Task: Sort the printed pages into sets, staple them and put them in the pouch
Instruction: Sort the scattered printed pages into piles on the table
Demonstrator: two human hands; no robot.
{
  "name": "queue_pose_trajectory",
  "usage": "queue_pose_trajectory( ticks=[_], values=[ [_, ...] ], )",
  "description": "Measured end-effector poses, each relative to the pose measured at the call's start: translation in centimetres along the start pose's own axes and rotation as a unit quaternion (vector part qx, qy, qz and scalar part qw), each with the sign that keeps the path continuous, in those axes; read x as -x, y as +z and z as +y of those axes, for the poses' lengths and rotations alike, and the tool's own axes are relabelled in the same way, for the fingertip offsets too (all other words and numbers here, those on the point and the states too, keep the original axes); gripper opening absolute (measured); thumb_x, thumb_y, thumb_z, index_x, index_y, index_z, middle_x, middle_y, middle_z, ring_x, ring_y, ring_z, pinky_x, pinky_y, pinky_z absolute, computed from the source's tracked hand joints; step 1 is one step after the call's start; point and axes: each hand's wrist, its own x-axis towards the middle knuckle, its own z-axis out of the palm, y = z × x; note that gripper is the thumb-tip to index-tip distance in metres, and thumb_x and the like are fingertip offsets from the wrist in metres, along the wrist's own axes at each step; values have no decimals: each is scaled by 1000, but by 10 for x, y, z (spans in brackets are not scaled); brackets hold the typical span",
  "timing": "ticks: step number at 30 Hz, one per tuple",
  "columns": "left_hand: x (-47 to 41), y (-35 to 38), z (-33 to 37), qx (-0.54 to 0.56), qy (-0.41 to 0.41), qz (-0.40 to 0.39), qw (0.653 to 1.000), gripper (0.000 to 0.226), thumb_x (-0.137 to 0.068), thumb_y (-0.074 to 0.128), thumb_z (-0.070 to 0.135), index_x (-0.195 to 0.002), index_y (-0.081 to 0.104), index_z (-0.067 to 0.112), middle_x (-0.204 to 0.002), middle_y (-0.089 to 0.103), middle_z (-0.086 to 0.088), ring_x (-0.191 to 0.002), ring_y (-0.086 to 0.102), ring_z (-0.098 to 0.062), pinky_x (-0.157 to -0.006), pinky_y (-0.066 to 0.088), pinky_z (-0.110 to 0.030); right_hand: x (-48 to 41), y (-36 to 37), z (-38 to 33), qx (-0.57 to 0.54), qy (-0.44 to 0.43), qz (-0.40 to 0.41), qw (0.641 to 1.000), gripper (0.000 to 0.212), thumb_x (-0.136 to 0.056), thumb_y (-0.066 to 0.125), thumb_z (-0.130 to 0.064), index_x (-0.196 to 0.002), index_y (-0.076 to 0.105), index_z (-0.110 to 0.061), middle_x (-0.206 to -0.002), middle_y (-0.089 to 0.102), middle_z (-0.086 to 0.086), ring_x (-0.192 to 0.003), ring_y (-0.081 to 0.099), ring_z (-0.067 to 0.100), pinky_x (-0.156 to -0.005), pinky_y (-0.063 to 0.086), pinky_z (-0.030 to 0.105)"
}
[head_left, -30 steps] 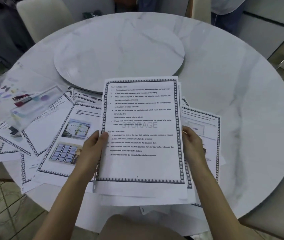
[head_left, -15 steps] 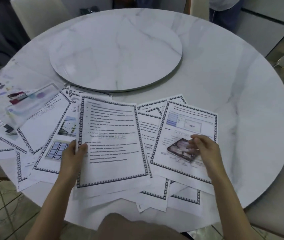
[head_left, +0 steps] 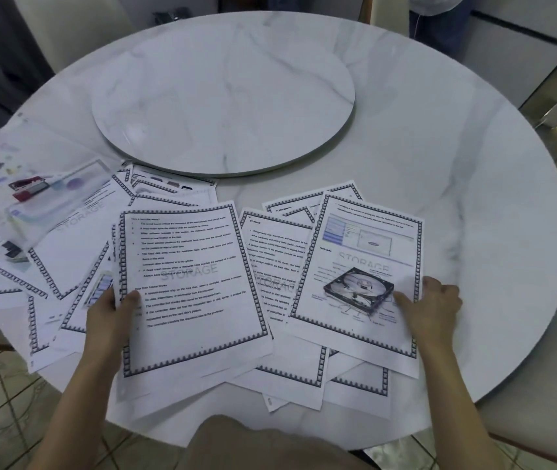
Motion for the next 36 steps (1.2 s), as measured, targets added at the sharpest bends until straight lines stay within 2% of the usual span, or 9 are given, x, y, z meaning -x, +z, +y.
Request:
queue_pose_trajectory(
  ticks=[6, 9, 11, 15, 20, 24, 29, 32, 36],
  values=[
    [-3, 0, 1, 42, -32, 26, 998, 33, -95, 48, 18, -125, 52, 3, -125, 57, -18, -111, 55, -36, -91, 44, -42, -3, -1, -4, -57, 34, 11, 998, 60, -77, 72, -11, -130, 46, 1, -126, 43, 29, -116, 42, 43, -97, 36, 45],
    [0, 5, 6, 61, -40, 25, 997, 36, -94, 52, 17, -126, 51, 1, -121, 58, -12, -108, 56, -31, -89, 43, -37, -7, -3, -4, -126, 23, 52, 990, 38, -78, 63, -1, -116, 57, 1, -109, 54, 26, -99, 53, 38, -89, 43, 40],
    [0, 7, 6, 57, -33, 22, 998, 37, -92, 55, 15, -126, 52, 0, -124, 57, -14, -111, 56, -32, -90, 43, -37, -9, -8, -4, -168, 3, 64, 984, 26, -82, 60, -2, -108, 61, 1, -99, 57, 23, -86, 53, 30, -85, 43, 34],
    [1, 11, 6, 11, 3, 25, 1000, 36, -94, 52, 19, -127, 53, 5, -128, 57, -15, -115, 54, -34, -95, 42, -39, -17, -28, -5, -196, -29, 84, 977, 23, -89, 56, -9, -108, 62, 3, -104, 64, 24, -86, 56, 29, -80, 39, 29],
    [6, 13, 11, -64, 83, 37, 994, 32, -98, 43, 19, -124, 53, 3, -125, 57, -19, -116, 51, -34, -87, 36, -34, -39, -57, 6, -163, -32, 109, 980, 26, -91, 53, -9, -110, 60, 8, -106, 63, 29, -98, 58, 38, -86, 40, 32],
    [5, 8, 14, -94, 125, 50, 986, 28, -97, 44, 20, -113, 57, 1, -113, 61, -22, -105, 54, -34, -79, 35, -32, -51, -61, 21, -126, -18, 101, 987, 26, -91, 51, -6, -109, 59, 11, -107, 62, 32, -100, 56, 42, -88, 38, 34],
    [4, 6, 23, -66, 145, 74, 984, 31, -97, 45, 22, -118, 56, 2, -116, 61, -21, -107, 56, -35, -82, 39, -34, -52, -56, 33, -91, -26, 80, 992, 28, -91, 52, -3, -112, 58, 13, -110, 61, 33, -104, 56, 42, -90, 37, 32],
    [7, 5, 29, -52, 157, 84, 983, 31, -97, 45, 20, -120, 55, 1, -117, 60, -22, -107, 56, -34, -81, 38, -32, -50, -50, 39, -62, -56, 90, 992, 36, -87, 51, -15, -109, 59, 12, -103, 61, 35, -95, 58, 44, -85, 42, 36],
    [10, 5, 38, -27, 172, 86, 981, 31, -96, 46, 17, -120, 55, 0, -118, 60, -21, -95, 52, -21, -80, 38, -31, -41, -47, 29, -46, -87, 149, 984, 30, -88, 52, 1, -117, 55, 11, -111, 51, 35, -101, 50, 46, -89, 39, 41]
  ],
)
